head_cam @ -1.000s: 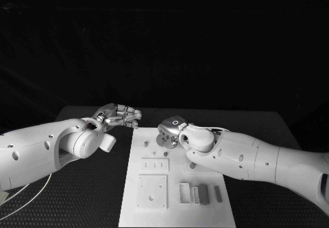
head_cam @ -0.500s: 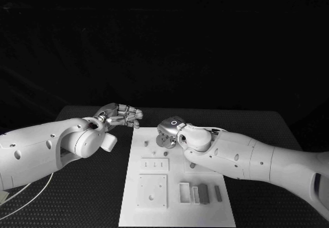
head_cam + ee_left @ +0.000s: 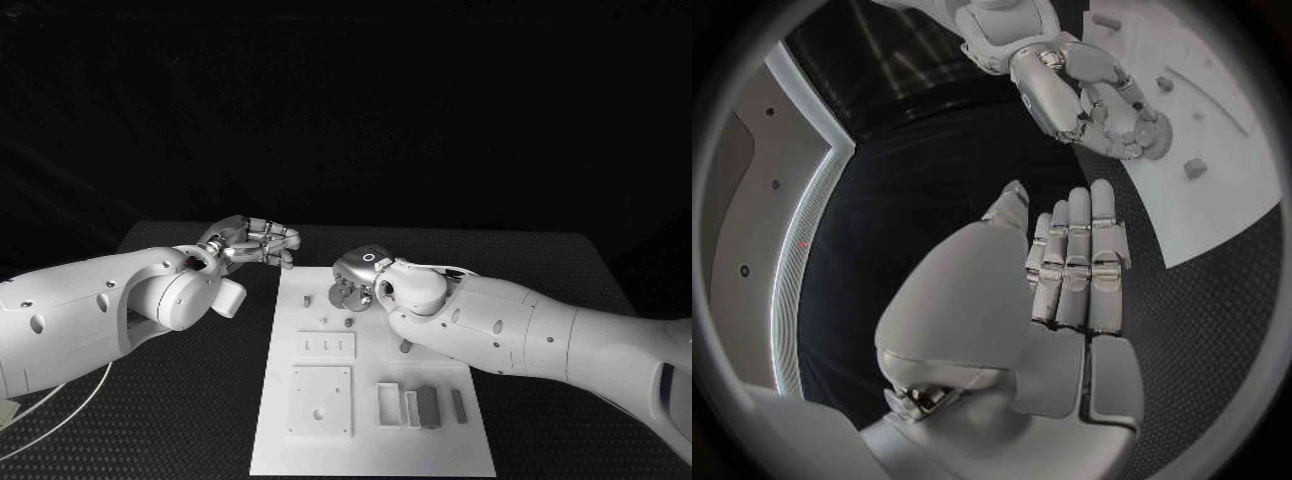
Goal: Assemble the parts on the task board
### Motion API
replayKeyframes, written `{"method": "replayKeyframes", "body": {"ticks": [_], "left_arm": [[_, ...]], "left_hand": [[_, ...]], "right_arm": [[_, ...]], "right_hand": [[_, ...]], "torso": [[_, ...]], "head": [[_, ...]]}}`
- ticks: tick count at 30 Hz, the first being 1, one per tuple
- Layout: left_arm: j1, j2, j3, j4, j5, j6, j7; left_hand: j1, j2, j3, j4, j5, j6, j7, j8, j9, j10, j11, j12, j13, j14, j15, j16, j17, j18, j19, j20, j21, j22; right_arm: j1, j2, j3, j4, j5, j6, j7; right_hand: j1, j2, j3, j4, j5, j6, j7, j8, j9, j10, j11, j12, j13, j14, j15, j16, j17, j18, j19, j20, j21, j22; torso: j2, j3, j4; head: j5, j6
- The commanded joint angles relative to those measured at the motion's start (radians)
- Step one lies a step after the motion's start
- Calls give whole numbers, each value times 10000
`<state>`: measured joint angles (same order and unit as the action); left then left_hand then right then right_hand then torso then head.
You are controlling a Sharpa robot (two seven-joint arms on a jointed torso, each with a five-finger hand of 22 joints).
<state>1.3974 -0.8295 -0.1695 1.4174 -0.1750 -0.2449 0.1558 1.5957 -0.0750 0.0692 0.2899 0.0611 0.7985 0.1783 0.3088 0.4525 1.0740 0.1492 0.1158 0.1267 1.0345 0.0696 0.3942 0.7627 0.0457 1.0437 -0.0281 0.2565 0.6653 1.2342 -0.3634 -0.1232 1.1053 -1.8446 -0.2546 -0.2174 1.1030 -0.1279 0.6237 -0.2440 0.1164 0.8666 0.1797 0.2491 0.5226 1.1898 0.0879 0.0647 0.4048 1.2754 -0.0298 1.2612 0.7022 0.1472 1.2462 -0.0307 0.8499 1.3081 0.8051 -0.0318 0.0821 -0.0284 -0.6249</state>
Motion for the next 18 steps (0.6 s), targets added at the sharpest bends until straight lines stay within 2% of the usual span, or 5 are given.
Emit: {"method": "replayKeyframes", "body": {"ticks": [1, 6, 13, 18], "left_arm": [[25, -5, 8, 28, -5, 127, 70], [25, -27, 8, 32, -5, 116, 73], [25, -78, 8, 53, -5, 97, 75], [25, -125, 8, 65, -5, 74, 77]], "left_hand": [[-96, 12, 72, 3, -49, 26, 51, -36, -12, 26, 71, -65, 13, 46, 1, -45, 20, 129, -26, -22, -62, 18], [-100, 11, 72, 3, -48, 22, 56, -40, -13, 24, 73, -70, 13, 48, 1, -51, 27, 129, -26, -22, -63, 20], [-107, 8, 72, 4, -48, 19, 60, -43, -14, 21, 75, -76, 14, 50, 1, -58, 35, 129, -26, -22, -65, 23], [-106, 5, 72, 2, -48, 18, 61, -44, -14, 21, 75, -78, 14, 51, 1, -63, 40, 130, -26, -22, -66, 25]], "right_arm": [[-15, -75, -12, 2, 263, 61, 79], [-14, -248, -12, 162, 277, -255, 48], [4, -762, 2, 730, 277, -939, 4], [126, -1218, 103, 1226, 287, -1377, 48]], "right_hand": [[-28, -183, 31, 84, -2, -238, 101, -128, -150, -376, 108, -28, -196, 22, 154, -32, -15, 1146, -72, -4, -66, 170], [-6, -235, 36, 103, -5, -294, 123, -150, -192, -476, 146, -13, -302, 26, 192, -24, -20, 1146, -68, -4, -74, 173], [7, -331, 33, 126, -6, -300, 126, -144, -215, -485, 152, 7, -367, 44, 197, -14, -23, 1146, -43, -14, -71, 175], [-31, -553, 34, 251, -5, -310, 95, -131, -251, -479, 153, 19, -462, 55, 198, -7, -33, 1146, -7, -31, -80, 168]], "torso": [[-1, 5, -4], [0, 14, -2], [-2, 21, -21], [-5, 24, -31]], "head": [[-4, 4], [0, 21], [10, 50], [-4, 90]]}}
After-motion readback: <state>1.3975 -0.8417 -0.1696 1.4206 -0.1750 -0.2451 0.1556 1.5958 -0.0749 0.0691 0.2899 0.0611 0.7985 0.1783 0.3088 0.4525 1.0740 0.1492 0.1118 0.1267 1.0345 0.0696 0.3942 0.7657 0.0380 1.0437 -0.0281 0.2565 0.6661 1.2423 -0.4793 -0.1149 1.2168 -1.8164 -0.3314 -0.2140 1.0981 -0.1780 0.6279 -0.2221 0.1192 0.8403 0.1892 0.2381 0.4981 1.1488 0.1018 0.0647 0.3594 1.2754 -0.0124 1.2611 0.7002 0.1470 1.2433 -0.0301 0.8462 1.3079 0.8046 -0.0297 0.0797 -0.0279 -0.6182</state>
